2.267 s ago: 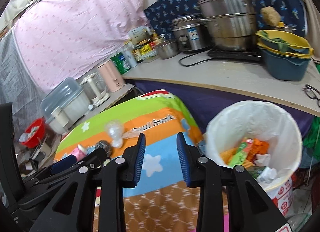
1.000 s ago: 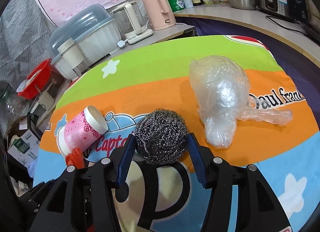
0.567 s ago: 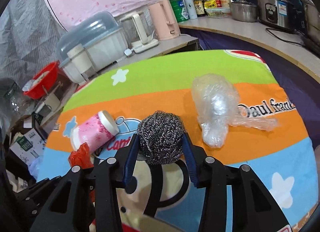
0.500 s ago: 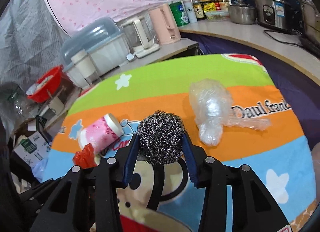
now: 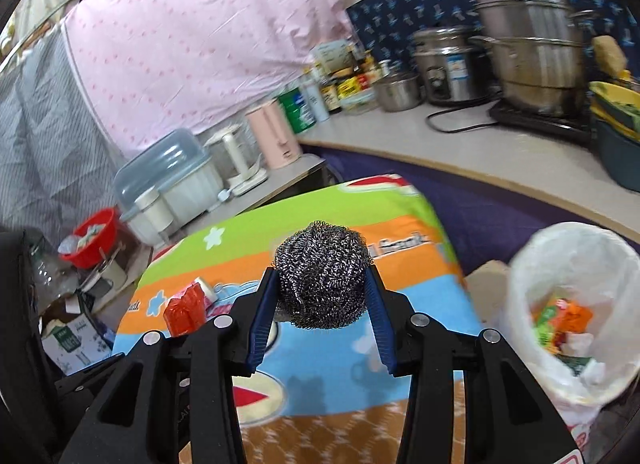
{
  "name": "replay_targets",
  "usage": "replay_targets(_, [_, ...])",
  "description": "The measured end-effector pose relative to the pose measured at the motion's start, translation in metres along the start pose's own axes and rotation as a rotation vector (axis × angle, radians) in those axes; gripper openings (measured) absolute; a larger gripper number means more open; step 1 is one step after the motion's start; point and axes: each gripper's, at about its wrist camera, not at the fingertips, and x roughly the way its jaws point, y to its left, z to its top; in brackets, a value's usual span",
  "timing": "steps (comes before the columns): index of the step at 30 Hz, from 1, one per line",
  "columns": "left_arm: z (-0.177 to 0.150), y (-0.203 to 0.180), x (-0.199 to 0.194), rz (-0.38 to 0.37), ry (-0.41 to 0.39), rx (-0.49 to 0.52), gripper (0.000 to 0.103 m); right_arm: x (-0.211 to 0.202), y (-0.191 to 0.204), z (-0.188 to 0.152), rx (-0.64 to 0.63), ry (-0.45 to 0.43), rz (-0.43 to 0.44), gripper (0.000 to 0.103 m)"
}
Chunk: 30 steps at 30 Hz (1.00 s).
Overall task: Collect trash
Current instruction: 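Close the right tool on the steel wool scrubber and lift it, then carry the scrubber with the right tool while the left tool carries the red bag over the bin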
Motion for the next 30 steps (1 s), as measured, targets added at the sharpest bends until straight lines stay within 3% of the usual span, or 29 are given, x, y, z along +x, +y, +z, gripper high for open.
replay_targets(13, [-0.025, -0.142, -0.026, -0.128, -0.011, 0.195, 0.03, -0.108, -0.121, -0.006, 0.142, -0.124, -0.176, 0.043])
replay_targets(23, [-0.037, -0.198, -0.017, -0.164, 0.01, 0.284, 0.03, -0.142, -0.184, -0.019, 0.244, -0.155, -0.267, 0.042])
replay_targets(30, [-0.043, -0.222, -0.01, -0.175, 0.028, 0.319, 0.03, -0.151, -0.206, -0.027, 0.275, -0.159, -0.294, 0.043])
